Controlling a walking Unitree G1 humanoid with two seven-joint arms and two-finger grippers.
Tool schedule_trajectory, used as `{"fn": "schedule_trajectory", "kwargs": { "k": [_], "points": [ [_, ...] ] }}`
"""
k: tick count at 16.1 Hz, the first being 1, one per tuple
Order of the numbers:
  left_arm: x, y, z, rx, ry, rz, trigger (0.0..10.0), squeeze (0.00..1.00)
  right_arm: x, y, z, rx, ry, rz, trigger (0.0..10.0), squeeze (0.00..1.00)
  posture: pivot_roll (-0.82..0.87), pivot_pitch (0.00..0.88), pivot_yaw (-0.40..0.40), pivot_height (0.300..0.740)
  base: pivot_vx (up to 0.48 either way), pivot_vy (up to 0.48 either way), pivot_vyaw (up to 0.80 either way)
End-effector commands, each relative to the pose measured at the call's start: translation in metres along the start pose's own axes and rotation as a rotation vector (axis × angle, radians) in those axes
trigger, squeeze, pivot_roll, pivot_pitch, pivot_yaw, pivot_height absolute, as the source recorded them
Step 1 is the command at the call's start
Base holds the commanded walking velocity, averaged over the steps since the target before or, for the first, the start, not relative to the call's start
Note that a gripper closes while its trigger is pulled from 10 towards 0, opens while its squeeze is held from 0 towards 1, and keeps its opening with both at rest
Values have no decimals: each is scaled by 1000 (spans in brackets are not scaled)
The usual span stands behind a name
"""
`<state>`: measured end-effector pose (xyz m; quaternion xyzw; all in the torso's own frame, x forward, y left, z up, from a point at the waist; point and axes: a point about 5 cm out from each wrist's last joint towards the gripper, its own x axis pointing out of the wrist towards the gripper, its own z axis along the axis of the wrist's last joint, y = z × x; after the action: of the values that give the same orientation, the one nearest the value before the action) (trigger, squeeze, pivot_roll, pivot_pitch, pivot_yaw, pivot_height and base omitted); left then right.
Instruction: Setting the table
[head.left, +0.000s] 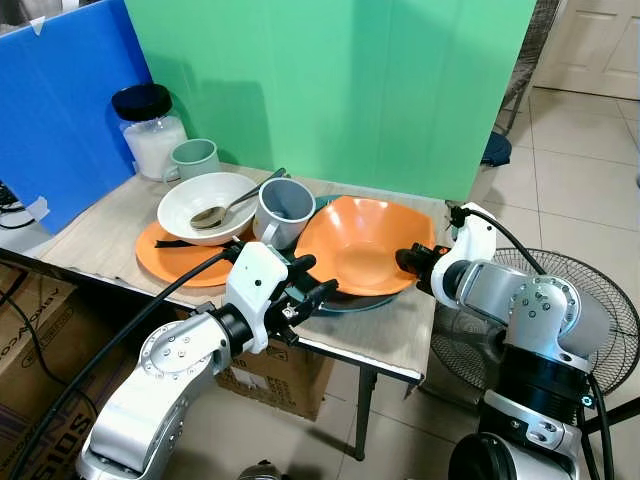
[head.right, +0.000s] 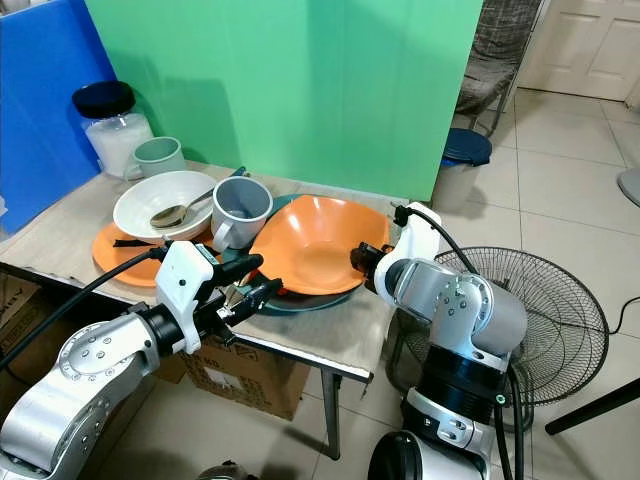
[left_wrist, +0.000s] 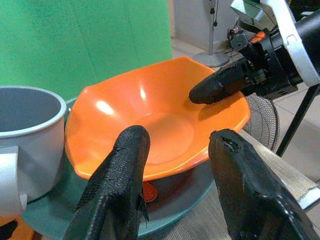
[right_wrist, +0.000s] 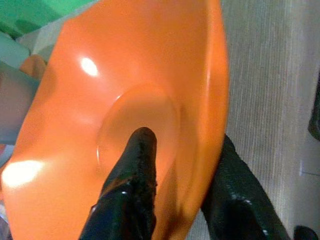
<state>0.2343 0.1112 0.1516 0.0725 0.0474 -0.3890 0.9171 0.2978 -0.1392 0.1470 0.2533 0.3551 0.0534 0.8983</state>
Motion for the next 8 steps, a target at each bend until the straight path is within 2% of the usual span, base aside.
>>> {"fn": "schedule_trajectory", "kwargs": {
  "k": [1, 5, 8],
  "points": [
    [0, 0, 0, 14, 11, 6, 10000, 0, 1, 3, -1, -4, 20, -8, 0, 0, 135, 0, 48, 727, 0, 0, 0],
    [1, 1, 0, 18, 10, 6, 10000, 0, 2, 3, 0, 21, 26, -8, 0, 0, 136, 0, 46, 727, 0, 0, 0],
    [1, 1, 0, 21, 5, 7, 10000, 0, 1, 3, 7, 64, -25, -6, 0, 0, 136, 0, 43, 727, 0, 0, 0]
  ]
}}
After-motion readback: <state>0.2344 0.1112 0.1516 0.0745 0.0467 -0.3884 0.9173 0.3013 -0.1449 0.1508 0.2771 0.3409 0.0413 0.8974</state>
